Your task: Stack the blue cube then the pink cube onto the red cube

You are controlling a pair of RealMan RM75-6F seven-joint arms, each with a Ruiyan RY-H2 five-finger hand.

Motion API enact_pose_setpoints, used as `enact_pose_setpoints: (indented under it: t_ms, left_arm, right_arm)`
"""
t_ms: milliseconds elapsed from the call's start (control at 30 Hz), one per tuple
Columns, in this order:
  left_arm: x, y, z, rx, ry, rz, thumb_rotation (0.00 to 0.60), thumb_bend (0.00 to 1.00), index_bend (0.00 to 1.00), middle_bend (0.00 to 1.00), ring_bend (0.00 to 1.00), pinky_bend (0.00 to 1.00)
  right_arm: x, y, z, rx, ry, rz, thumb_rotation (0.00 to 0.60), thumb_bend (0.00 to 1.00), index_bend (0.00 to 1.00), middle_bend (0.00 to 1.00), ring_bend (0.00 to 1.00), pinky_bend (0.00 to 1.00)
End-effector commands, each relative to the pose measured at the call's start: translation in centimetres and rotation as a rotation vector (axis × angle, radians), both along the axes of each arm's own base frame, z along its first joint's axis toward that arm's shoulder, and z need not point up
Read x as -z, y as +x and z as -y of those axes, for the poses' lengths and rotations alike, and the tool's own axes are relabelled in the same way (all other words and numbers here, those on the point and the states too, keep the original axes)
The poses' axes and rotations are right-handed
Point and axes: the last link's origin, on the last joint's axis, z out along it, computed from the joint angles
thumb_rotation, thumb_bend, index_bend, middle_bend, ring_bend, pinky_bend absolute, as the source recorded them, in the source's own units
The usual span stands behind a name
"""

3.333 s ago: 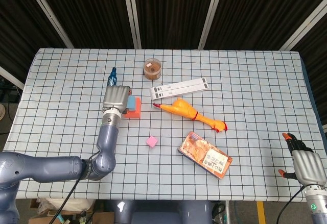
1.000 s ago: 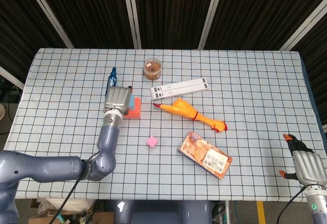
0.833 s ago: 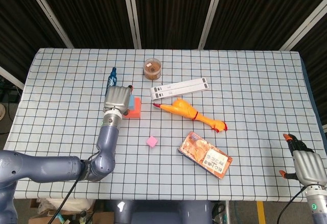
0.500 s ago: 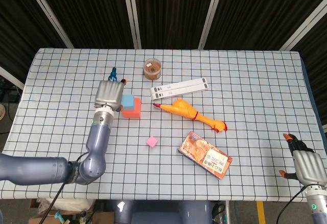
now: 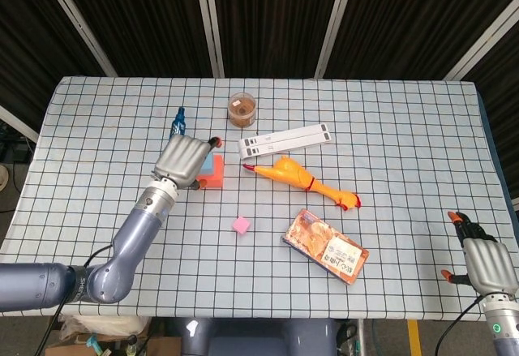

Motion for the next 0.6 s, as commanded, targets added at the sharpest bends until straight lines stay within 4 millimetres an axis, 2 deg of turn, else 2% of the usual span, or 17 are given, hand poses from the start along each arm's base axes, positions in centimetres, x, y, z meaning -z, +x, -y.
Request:
enact_pose_setpoints:
  t_ms: [33,267,600]
  left_arm:
    - [1.1,0.1,1.3,0.05,-0.081,0.003,0.6,0.24,0.26,0.89,0.77,0.85]
    - [2.4,0.1,3.0,0.094,-0.156,-0.049,0.6,0.24,0.26,0.89,0.77,0.85]
    - [6.3,-2.0,3.8,0.04,-0.258,-0.058,0.6,0.24,0.29,0.89,0.77,0.86]
  right_arm:
    - [0.0,0.0,0.0,0.004,0.0,0.0,0.6,0.13,0.04,0.1,0.18,0.34]
    - [-0.1,-0.2,-0.1,0.015,0.0,-0.003,0.6,0.13,0.04,0.1,0.18,0.34]
    - [-0.1,-0.2,-0.1,0.02,0.002,-0.002,0.6,0.13,0.04,0.1,0.18,0.34]
